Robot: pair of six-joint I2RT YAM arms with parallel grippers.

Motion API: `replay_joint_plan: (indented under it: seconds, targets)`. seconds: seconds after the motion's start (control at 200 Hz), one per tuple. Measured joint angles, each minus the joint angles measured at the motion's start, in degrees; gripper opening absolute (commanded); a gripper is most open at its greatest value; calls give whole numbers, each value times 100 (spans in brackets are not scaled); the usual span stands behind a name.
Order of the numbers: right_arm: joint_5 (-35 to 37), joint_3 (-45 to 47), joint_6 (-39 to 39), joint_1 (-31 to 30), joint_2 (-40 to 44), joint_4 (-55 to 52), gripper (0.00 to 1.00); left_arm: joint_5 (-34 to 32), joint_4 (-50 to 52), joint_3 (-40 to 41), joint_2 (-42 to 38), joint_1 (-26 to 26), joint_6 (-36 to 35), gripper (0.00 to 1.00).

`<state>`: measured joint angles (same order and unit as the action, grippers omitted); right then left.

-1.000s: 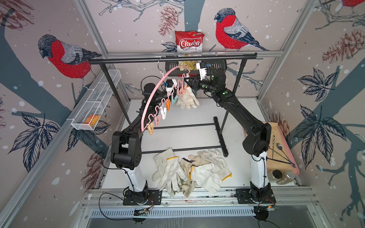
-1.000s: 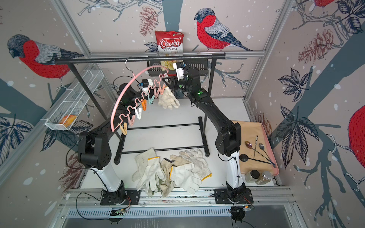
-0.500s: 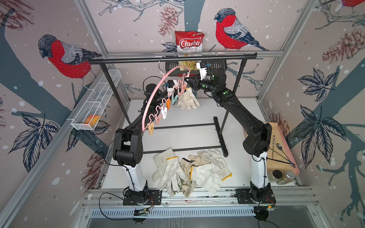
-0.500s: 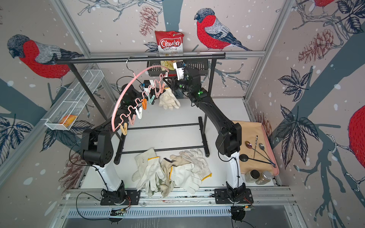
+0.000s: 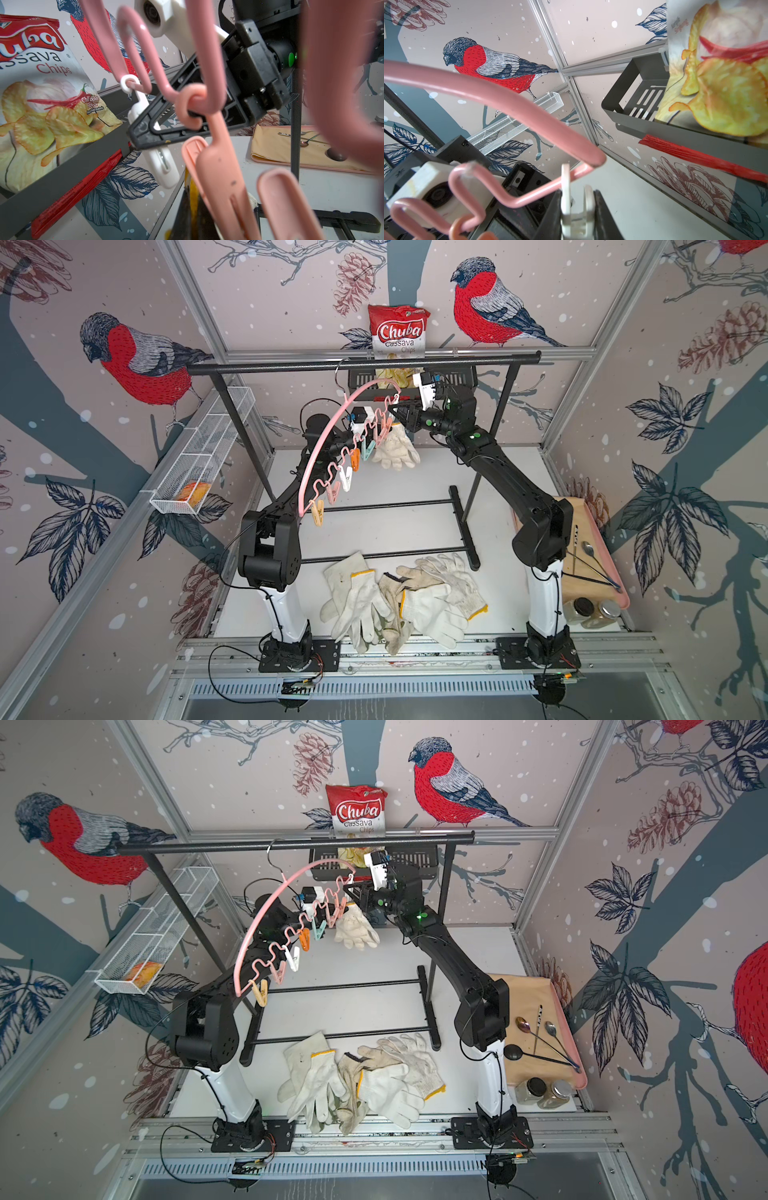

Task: Clip the gloves onto a hanger to dry
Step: Open the clamp at the hanger, then clamp the glove onto the hanger.

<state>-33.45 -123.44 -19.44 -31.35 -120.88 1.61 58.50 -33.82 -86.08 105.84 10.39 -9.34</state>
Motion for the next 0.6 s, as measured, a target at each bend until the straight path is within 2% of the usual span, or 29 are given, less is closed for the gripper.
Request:
replay_joint_plan:
  seconds: [0.6]
  targets:
    - [-4, 107, 2, 37, 140, 0, 14, -7, 166, 127, 4, -2, -162, 0]
